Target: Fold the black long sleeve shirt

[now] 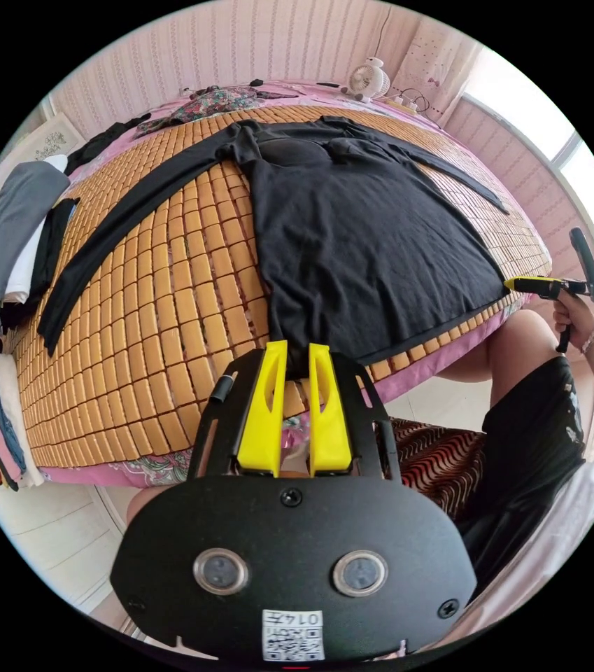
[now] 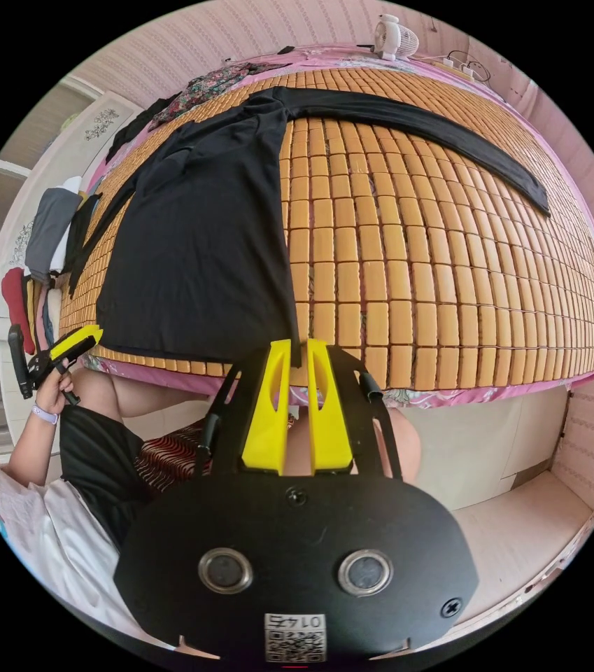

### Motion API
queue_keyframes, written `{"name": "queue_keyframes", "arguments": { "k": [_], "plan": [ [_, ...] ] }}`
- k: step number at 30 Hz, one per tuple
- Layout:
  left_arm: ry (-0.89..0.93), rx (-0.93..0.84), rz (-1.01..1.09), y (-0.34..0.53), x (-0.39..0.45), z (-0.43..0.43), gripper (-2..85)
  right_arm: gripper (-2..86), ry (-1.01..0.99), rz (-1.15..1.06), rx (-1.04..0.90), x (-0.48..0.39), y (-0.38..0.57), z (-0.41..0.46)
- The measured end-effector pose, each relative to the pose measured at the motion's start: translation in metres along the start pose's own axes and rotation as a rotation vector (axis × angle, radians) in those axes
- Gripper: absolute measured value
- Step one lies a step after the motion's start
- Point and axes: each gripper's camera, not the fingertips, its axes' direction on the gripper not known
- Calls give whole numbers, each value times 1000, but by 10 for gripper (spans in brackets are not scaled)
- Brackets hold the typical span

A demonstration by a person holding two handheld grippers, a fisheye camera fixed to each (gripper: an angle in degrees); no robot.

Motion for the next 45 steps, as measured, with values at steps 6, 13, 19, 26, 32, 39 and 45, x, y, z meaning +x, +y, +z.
{"name": "queue_keyframes", "arguments": {
  "k": [6, 13, 19, 26, 32, 39, 45],
  "plan": [
    [0, -63, -10, 5, 15, -1, -4, 11, -56, -102, -36, -7, 9, -7],
    [-10, -61, -57, 13, 27, 3, -6, 7, -18, -134, -39, -18, 20, -14],
    [29, -75, -100, 21, 27, 2, -6, 7, 8, -112, -35, -30, 26, -19],
    [44, -77, -121, 43, 25, -2, -6, 8, 135, -131, -37, -64, 36, -19],
    [40, -46, -148, 62, 21, -16, -7, 8, 209, -154, -64, -88, 43, -14],
    [60, 73, -164, 94, 18, -47, -7, 7, 232, -152, -21, -105, 60, -20],
    [68, 162, -161, 117, 12, -69, -7, 7, 226, -163, 37, -120, 74, -25]
  ]
}}
